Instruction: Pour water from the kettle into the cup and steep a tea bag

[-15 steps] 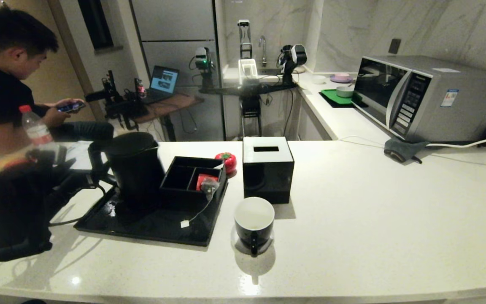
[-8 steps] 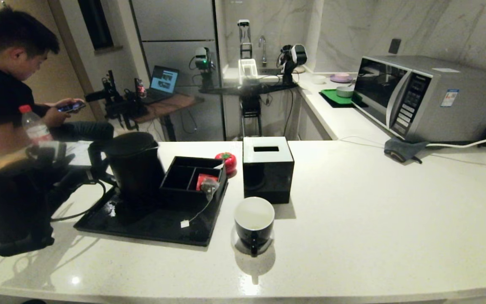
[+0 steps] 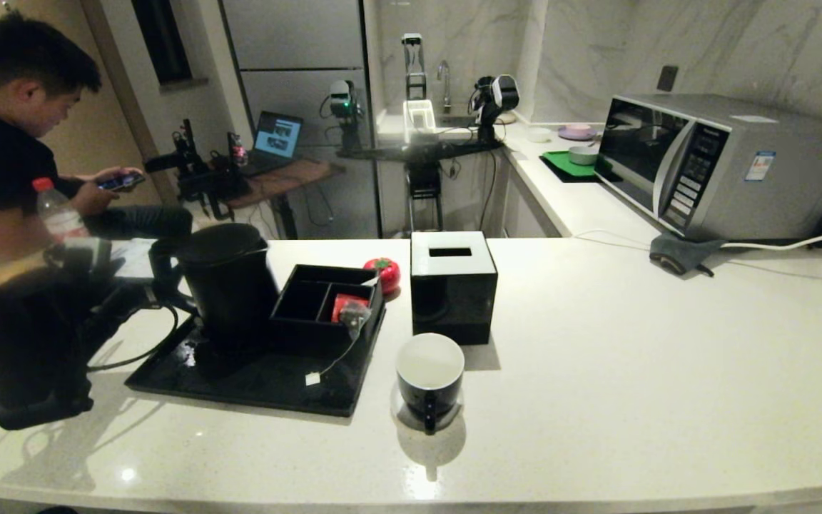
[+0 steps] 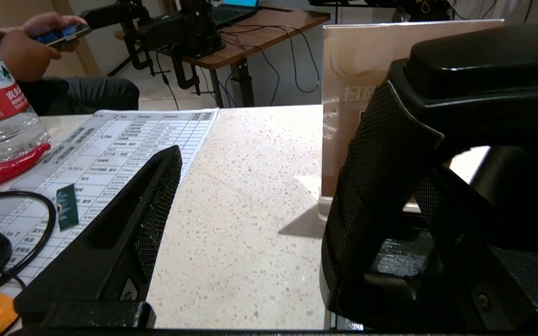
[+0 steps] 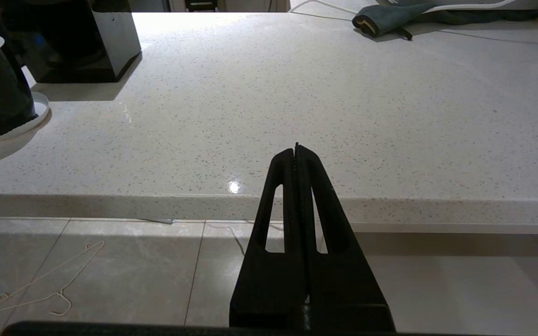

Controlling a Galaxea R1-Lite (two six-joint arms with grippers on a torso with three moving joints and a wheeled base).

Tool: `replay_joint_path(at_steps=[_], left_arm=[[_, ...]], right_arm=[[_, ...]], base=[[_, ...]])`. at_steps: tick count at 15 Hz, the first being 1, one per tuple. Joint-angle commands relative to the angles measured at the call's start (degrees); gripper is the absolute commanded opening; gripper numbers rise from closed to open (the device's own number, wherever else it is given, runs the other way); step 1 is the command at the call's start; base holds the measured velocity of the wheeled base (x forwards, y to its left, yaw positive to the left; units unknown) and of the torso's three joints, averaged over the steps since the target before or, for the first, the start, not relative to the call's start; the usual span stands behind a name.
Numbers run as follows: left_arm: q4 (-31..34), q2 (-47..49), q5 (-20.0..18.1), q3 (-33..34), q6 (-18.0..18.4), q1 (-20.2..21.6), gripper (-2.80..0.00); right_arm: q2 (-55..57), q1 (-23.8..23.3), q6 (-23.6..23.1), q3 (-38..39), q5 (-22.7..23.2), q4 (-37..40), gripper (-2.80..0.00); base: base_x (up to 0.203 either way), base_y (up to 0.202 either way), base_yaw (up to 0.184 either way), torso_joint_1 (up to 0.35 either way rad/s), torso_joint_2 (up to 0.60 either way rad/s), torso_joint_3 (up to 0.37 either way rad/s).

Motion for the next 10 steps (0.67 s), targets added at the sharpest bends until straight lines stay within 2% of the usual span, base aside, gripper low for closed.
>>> replay_joint_path(at_steps=[1, 10], left_arm=[[-2.7, 1.2, -0.1, -1.3, 0.1, 0.0, 0.0], [-2.7, 4.5, -0.1, -5.6, -0.1, -0.6, 0.0]], right_arm=[[0.0, 0.0, 0.0, 0.0, 0.0, 0.0, -2.8], [0.0, 0.0, 0.0, 0.0, 0.0, 0.1, -2.8]], base=[[0.0, 0.0, 0.0, 0.0, 0.0, 0.0], [0.0, 0.0, 0.0, 0.0, 0.0, 0.0]])
